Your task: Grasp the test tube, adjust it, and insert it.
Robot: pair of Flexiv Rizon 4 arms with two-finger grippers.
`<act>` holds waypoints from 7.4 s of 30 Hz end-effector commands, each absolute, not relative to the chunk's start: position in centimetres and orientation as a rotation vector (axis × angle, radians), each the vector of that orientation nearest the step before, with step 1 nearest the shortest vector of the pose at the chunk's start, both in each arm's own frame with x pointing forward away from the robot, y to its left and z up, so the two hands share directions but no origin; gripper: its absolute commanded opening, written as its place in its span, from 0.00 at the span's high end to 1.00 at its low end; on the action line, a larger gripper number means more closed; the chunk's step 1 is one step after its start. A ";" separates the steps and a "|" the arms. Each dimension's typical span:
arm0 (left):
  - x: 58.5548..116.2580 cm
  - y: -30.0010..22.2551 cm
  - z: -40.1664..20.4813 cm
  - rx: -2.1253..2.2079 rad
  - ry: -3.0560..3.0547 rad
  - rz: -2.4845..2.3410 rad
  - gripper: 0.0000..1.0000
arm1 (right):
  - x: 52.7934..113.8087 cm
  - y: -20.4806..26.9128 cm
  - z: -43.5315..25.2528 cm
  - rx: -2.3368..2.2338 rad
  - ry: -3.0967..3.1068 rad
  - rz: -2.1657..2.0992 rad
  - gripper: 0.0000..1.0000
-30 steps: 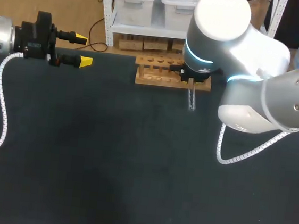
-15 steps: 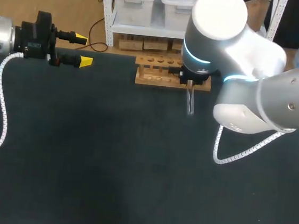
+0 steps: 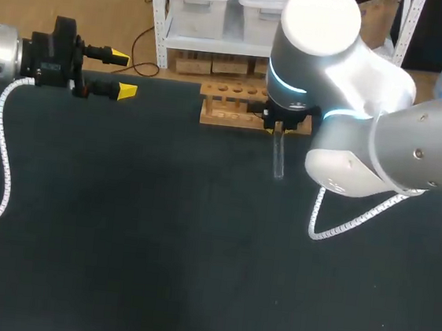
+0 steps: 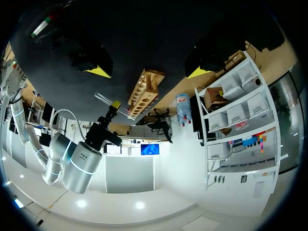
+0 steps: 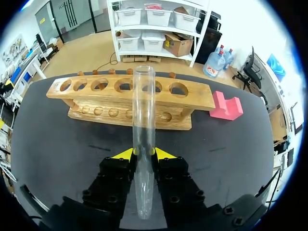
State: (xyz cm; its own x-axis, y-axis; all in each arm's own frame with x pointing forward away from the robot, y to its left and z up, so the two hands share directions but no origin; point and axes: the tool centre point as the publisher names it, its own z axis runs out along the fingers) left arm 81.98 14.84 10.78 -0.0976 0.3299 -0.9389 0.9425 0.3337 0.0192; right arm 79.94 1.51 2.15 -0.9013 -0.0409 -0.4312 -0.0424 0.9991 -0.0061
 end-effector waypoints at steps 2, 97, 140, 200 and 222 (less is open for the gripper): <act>81.8 14.8 10.7 1.166 1.628 -0.789 0.00 | 80.3 1.6 1.9 -0.063 2.708 0.001 1.00; 81.8 14.8 10.7 1.166 1.628 -0.789 0.00 | 88.8 1.6 17.4 -0.032 1.627 0.095 1.00; 81.8 14.8 10.7 1.166 1.628 -0.789 0.00 | 90.1 0.8 14.8 -0.028 1.668 0.093 1.00; 81.8 14.8 10.7 1.166 1.628 -0.789 0.00 | 89.7 1.5 8.5 0.092 1.715 0.071 0.70; 81.8 14.8 10.7 1.166 1.628 -0.789 0.00 | 87.6 0.6 10.0 0.017 1.784 0.155 0.00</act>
